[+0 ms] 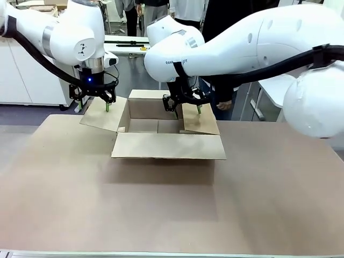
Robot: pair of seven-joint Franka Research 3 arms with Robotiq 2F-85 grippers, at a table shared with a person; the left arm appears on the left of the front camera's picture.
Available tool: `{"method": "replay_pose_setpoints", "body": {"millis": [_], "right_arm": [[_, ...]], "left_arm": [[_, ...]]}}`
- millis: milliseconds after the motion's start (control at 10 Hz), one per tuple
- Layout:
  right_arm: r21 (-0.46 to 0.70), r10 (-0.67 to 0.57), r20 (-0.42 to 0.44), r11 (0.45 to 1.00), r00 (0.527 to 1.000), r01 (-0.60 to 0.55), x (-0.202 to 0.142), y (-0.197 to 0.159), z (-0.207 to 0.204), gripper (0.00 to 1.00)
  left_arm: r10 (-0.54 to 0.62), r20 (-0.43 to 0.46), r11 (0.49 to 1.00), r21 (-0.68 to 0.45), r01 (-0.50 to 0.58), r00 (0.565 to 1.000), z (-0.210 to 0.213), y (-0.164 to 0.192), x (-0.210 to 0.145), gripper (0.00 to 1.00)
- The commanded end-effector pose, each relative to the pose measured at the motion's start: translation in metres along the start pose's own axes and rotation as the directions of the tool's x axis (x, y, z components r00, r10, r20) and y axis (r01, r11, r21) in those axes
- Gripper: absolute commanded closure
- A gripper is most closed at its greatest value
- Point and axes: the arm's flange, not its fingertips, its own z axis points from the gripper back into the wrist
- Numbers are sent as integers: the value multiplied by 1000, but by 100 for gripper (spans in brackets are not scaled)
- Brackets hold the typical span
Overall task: Pack the gift set into the box.
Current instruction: Place both hands on the side flaps of the Package Box and spread them outward.
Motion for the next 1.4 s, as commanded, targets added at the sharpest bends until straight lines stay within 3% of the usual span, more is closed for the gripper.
{"method": "replay_pose_setpoints", "body": {"millis": [0,500,900,1300], "right_arm": [[-82,-21,-17,996,1000,20,-13,-18,0,0],[-67,-79,7,995,997,79,-41,-50,7,0],[-71,-142,-32,988,989,139,-67,-84,2,0],[-77,-231,11,970,973,231,-89,-119,15,0]], "left_arm": [[5,13,1000,18,-6,1000,0,2,0,0],[5,13,1000,18,-6,1000,0,2,0,0],[5,13,1000,18,-6,1000,0,2,0,0],[5,13,1000,18,-6,1000,0,2,0,0]]}}
